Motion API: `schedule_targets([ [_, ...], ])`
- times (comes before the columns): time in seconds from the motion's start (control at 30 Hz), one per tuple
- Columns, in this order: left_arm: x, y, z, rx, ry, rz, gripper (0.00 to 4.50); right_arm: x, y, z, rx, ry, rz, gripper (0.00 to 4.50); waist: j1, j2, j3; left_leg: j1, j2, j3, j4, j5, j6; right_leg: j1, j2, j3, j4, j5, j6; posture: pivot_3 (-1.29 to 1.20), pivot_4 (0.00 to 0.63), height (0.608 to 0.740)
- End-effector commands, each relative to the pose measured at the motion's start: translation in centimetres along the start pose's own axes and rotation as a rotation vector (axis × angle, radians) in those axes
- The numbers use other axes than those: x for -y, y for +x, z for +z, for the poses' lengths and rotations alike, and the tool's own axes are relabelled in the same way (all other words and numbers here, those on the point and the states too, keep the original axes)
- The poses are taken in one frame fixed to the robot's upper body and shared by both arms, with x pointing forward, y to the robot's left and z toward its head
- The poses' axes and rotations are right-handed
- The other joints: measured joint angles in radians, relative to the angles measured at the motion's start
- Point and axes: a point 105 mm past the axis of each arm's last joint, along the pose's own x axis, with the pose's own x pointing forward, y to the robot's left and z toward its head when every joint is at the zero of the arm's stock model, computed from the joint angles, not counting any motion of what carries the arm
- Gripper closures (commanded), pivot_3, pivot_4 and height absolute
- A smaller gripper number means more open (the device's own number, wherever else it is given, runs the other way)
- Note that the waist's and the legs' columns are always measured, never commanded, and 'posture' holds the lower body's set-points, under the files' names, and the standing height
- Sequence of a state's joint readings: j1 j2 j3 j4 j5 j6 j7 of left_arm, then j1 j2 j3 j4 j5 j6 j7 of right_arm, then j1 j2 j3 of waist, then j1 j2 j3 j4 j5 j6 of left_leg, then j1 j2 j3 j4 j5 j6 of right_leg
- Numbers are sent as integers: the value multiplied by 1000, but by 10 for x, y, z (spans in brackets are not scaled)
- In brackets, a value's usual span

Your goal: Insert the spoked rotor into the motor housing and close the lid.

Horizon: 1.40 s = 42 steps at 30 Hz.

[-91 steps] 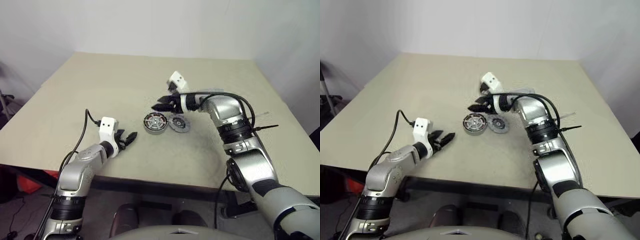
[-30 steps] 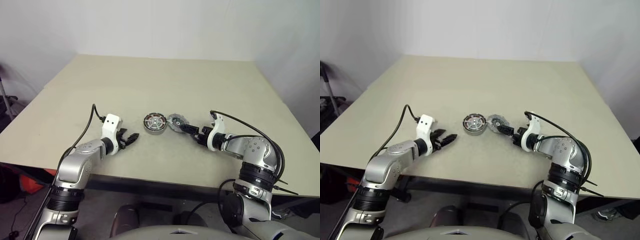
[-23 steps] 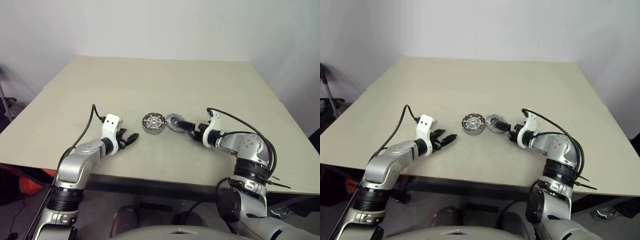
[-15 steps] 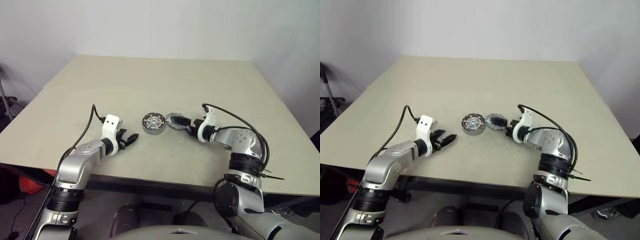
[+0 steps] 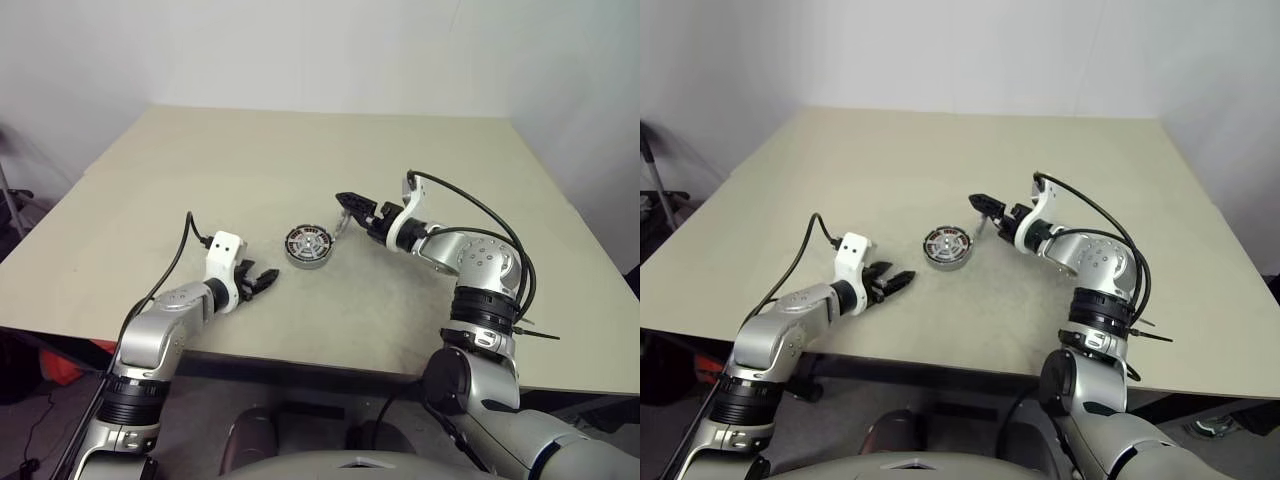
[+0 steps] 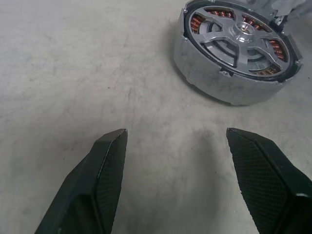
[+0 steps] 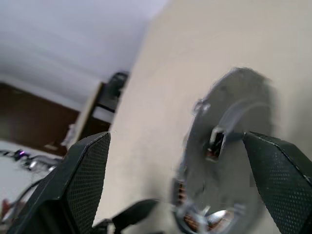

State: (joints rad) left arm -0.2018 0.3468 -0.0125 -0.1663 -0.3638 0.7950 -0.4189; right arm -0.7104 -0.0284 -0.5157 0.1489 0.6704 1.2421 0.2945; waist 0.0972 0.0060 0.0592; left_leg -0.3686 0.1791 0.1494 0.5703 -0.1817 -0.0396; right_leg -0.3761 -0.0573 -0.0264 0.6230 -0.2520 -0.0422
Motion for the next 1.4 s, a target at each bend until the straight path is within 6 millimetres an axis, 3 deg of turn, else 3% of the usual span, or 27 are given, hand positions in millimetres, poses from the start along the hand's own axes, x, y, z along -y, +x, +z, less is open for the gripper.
schedule_targets([
  [0.03,-2,0,12,35,29,7,1079,-31,7,1,-16,-72,104,29,0,0,0,0,0,0,0,0,0,0,0,0,0,0,0,0,0,740],
  [0.2,-6,-1,14,43,30,24,1079,-26,15,-20,-87,-119,62,29,1,0,0,0,0,0,0,0,0,0,0,0,0,1,1,0,0,740],
  [0.57,-5,0,9,35,22,28,1079,-24,13,-7,-25,-208,43,29,2,0,0,0,0,0,1,0,0,1,0,0,0,1,1,0,0,740],
  [0.67,-6,1,9,32,18,29,1079,-21,18,-7,-25,-345,6,29,1,0,0,0,0,0,1,0,0,1,0,0,0,1,2,0,0,740],
  [0.87,-5,2,9,35,14,27,1079,10,34,-11,-56,-754,-134,29,1,0,0,0,0,0,2,0,0,1,0,0,0,0,0,0,0,740],
  [1.1,-8,2,10,39,5,39,1079,11,49,-10,-37,-798,-108,29,-1,0,0,-1,0,0,3,-1,2,1,0,0,1,0,-1,0,0,740],
  [1.4,-13,-1,10,48,2,61,1079,26,53,-18,-57,-745,-129,29,-2,-1,0,-1,1,0,8,-4,7,3,0,0,1,0,-1,0,0,740],
])
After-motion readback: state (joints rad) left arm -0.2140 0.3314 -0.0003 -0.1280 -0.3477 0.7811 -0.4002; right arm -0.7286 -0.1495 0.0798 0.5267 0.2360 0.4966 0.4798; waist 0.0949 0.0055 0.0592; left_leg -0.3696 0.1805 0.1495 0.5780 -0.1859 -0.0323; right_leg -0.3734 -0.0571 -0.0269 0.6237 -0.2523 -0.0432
